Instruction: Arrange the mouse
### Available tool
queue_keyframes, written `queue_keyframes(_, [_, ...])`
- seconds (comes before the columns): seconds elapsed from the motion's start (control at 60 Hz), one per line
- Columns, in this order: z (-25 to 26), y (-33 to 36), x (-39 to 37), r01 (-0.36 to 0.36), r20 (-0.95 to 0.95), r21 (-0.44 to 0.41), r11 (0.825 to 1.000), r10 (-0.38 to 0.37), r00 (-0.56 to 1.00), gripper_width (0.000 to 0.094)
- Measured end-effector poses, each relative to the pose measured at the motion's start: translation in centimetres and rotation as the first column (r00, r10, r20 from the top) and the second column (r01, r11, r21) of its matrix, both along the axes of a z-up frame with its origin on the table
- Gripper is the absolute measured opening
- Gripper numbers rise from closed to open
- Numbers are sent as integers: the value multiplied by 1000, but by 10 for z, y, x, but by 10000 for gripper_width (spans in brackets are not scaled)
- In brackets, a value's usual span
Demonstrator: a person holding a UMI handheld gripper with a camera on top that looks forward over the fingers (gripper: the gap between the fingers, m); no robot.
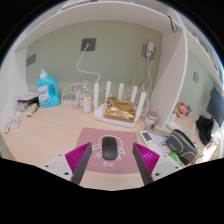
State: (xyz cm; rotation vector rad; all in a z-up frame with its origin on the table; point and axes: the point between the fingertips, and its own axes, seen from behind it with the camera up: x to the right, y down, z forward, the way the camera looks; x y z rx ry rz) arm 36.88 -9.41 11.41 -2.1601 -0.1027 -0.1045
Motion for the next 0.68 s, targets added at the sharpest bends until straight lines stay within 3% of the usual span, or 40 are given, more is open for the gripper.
queue_keyframes(0.333, [49, -89, 3, 37, 24, 41, 998, -38, 999, 849])
queue_keyframes(0.683, [47, -104, -2, 29, 18, 44, 999, -30, 999, 845])
